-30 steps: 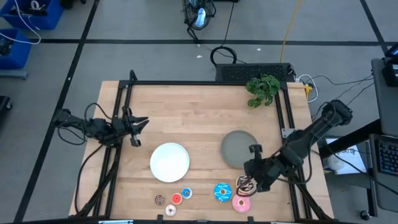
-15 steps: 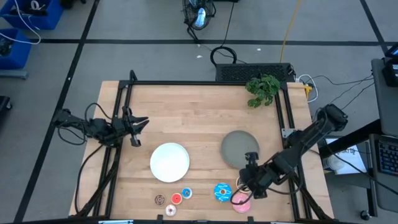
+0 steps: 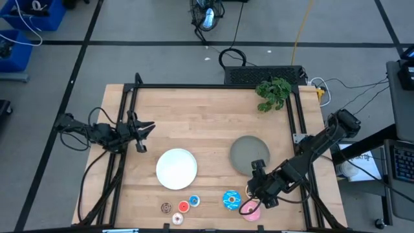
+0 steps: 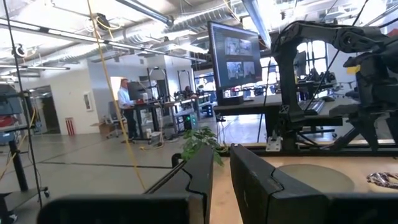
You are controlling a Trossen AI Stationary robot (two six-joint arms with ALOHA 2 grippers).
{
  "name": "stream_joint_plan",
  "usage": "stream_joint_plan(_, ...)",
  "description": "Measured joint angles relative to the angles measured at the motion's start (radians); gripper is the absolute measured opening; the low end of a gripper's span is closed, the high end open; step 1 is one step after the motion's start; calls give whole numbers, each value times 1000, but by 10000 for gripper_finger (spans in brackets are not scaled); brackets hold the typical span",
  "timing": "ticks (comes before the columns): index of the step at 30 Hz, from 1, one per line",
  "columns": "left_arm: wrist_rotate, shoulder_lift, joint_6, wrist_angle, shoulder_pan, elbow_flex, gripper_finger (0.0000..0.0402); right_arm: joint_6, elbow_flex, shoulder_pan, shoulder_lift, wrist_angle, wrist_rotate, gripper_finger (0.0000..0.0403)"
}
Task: Pick & Place donuts
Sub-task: Put the black donut on the gray plate
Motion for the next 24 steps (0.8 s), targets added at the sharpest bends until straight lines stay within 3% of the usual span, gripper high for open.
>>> stream_joint_plan(6,0,0,-8,0,0,0,63,72,0,-51,0,-54,-161,210)
stream_joint_plan(12,0,0,-32,-11,0,0,63,53,0,-54,8,-50,-159,210)
stream_joint_plan(19,0,0,-34,-43,0,0,63,-150,0,-14,55,-39,-37,210)
stream_joint_plan(24,-1,0,-37,-46,0,0,63,-247,0,-39,130,0,-36,210)
